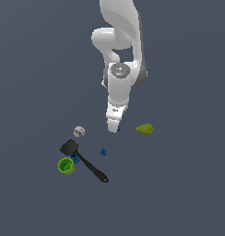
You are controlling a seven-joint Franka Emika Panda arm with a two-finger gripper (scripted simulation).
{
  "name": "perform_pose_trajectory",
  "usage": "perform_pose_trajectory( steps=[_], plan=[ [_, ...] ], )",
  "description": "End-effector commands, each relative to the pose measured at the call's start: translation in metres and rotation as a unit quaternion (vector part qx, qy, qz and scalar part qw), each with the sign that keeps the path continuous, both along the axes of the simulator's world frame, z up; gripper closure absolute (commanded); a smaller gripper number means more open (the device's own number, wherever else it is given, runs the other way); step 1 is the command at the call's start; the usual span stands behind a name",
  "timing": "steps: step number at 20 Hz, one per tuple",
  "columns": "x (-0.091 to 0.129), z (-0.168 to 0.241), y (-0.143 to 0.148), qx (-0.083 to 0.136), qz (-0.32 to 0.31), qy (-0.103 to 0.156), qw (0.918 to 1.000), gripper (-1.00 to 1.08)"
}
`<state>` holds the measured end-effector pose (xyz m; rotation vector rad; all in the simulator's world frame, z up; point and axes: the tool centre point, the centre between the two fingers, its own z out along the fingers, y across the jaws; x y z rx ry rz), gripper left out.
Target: Pick up a designated object from a clutter of objects.
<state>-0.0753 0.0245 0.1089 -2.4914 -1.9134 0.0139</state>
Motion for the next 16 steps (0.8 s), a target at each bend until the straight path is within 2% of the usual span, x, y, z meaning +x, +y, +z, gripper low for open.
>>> perform_pose_trajectory(
  steps=[1,8,16],
  plan=[
    [-0.004,-0.005,0.001,0.001,0.024,-0.001,0.9997,-0.92],
    [-0.011,-0.014,0.002,0.003,0.064,-0.003,0.9980,-0.92],
    [-0.013,-0.017,0.003,0.003,0.070,-0.003,0.9975,-0.92]
  ],
)
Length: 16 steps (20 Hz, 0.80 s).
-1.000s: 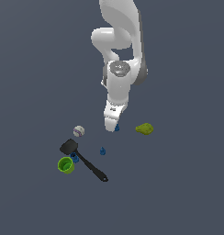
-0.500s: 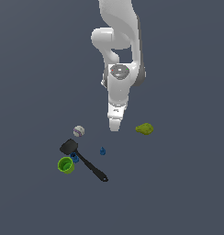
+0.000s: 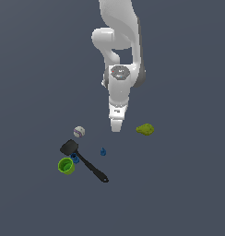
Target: Pick up a designated object from a clutter of objects.
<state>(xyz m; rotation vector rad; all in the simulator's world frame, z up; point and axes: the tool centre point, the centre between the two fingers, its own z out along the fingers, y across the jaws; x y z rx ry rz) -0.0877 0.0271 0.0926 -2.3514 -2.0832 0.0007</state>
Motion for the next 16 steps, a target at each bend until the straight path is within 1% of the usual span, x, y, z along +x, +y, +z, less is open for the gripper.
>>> perform_pose_trajectory(
  steps=[1,12,16],
  plan=[
    [0.000,-0.002,0.000,0.000,0.000,0.000,1.0000,-0.92],
    [-0.001,-0.041,0.000,0.000,0.002,0.000,1.0000,-0.92],
    [-0.001,-0.049,0.000,0.000,0.002,0.000,1.0000,-0.92]
  ],
)
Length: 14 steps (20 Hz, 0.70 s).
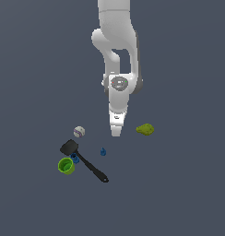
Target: Pick up a designated object from a clutter of objects.
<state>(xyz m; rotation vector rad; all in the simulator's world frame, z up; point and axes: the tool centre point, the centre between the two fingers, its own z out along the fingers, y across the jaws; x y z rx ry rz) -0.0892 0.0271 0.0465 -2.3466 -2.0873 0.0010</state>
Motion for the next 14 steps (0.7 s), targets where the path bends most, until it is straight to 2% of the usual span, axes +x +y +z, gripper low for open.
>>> perform_pose_trajectory(
  steps=[1,2,3,14],
  plan=[
    [0.0003,-0.0034,-0.0001,0.000,0.000,-0.001,1.0000,-0.92],
    [0.0003,-0.0036,0.0002,0.000,0.000,-0.001,1.0000,-0.92],
    [0.0003,-0.0036,0.0002,0.000,0.000,-0.001,1.0000,1.08],
    [0.0005,-0.0032,-0.0001,0.000,0.000,-0.001,1.0000,1.08]
  ],
)
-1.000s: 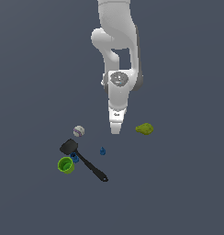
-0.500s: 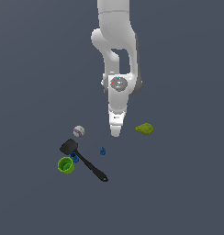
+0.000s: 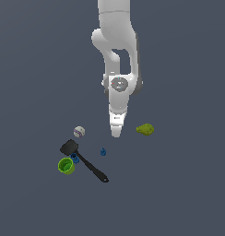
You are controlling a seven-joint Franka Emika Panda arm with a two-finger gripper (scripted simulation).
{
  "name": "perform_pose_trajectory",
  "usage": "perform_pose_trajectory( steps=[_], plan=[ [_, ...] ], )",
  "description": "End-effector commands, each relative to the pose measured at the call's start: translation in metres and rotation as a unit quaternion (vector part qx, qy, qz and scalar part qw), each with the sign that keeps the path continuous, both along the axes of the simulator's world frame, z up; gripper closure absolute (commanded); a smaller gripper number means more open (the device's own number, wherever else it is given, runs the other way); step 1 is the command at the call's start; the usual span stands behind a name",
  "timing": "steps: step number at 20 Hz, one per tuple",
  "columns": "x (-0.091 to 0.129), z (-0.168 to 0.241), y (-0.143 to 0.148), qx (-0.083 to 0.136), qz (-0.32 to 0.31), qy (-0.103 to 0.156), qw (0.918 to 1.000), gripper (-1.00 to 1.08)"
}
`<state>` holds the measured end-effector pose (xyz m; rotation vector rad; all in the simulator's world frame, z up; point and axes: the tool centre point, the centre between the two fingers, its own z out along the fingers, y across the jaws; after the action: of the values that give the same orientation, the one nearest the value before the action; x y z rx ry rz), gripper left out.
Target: Pick up a designated object from a clutter of objects.
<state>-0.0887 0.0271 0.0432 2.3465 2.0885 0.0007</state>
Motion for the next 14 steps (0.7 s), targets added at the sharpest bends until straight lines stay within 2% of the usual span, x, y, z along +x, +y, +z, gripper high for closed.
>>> perform_pose_trajectory(
  steps=[1,8,14],
  plan=[
    [0.000,0.001,0.000,0.000,0.000,0.000,1.0000,1.08],
    [-0.001,0.017,-0.007,0.000,0.000,0.000,1.0000,1.08],
    [-0.003,0.047,-0.020,0.000,0.000,0.000,1.0000,1.08]
  ],
)
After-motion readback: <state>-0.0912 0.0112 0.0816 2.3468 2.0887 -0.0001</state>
